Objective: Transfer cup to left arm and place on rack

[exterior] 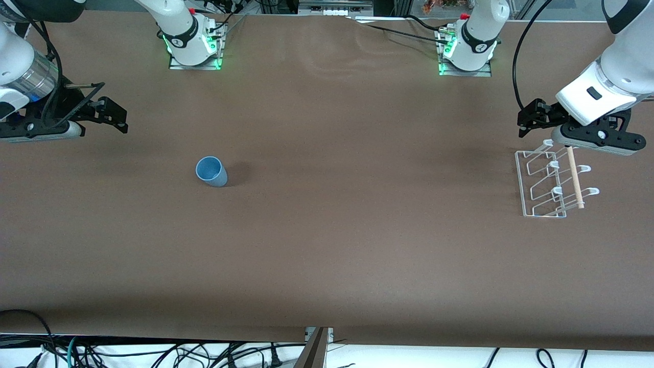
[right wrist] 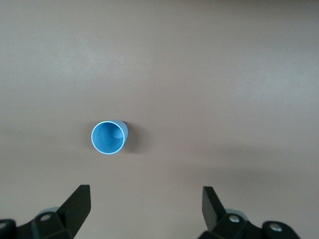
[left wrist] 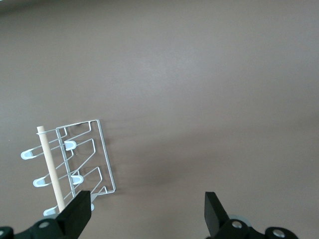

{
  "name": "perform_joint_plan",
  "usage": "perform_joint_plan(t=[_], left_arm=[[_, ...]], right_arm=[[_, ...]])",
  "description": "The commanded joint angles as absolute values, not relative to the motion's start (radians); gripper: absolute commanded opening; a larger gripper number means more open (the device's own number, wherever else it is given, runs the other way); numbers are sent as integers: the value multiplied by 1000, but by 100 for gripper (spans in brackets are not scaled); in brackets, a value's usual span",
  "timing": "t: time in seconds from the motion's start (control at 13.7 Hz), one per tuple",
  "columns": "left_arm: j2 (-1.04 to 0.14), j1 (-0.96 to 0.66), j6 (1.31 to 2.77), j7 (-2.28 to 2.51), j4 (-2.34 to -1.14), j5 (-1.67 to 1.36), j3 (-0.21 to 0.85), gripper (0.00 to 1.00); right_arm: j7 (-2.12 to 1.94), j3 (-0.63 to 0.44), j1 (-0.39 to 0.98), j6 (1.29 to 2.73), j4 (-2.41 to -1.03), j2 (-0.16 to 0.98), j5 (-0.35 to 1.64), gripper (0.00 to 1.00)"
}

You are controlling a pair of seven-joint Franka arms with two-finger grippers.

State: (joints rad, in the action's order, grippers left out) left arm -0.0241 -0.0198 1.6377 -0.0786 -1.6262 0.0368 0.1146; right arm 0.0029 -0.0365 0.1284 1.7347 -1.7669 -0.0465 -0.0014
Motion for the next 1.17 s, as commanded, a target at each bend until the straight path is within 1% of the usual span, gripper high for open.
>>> perform_joint_plan(t=[0.0,0.73,1.1], left_arm=[[-25,-21,1646,-66,-1623,21,117,100],[-25,-21,1646,-66,-1623,20,118,100],[-25,-21,1646,-66,-1623,20,118,100]], right_arm=[[26,-29,126,1746,-1766,-46,-14,99],[19,-29,140,1729,-1727,-45,-9,99],[12,-31,140,1726,-1733,-40,-8,99]])
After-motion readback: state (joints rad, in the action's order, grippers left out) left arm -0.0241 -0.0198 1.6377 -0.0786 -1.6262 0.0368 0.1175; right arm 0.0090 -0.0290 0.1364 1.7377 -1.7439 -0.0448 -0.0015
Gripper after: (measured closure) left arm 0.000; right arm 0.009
